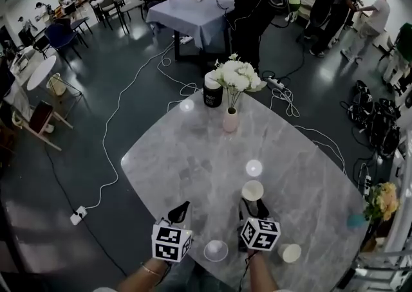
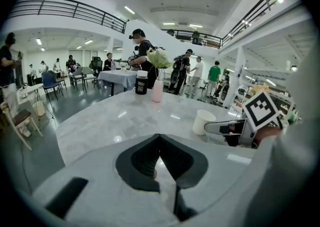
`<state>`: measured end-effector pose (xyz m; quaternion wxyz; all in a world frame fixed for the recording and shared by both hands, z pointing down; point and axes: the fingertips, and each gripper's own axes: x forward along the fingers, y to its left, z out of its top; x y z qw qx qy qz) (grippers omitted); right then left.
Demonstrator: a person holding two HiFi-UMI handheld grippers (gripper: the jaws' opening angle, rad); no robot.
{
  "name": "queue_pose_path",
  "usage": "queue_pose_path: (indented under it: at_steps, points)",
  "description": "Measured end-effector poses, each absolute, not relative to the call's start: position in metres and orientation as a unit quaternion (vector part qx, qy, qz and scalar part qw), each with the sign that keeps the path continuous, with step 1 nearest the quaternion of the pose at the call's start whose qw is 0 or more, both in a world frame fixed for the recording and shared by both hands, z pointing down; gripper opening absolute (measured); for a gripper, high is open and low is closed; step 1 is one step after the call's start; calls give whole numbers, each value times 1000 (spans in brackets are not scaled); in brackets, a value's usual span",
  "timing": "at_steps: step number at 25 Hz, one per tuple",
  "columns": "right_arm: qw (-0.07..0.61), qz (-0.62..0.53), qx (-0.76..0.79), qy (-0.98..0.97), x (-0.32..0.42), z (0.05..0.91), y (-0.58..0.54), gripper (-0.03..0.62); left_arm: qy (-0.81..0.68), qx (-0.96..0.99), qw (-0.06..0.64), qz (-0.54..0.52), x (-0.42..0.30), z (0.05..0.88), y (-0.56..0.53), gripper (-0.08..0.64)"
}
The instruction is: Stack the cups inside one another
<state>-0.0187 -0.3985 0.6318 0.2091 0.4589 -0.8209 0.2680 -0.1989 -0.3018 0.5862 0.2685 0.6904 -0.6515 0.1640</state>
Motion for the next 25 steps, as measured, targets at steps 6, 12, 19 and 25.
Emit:
queue_pose_path:
  at_steps: [6,12,19,25]
  points:
    - [218,257,464,-819,-24,640,-408,223,-649,687,281,166,-204,599,-301,-3]
    - [222,248,469,-818,-26,644,-414,227,-646,685,290,170,-208,608,-295,-3]
    - [217,248,482,-812,-27,645,-418,225,-646,685,292,169,-215,612,-294,-3]
    - [212,246,484,-813,-26,643,-417,225,-646,684,293,170,-219,613,-290,-3]
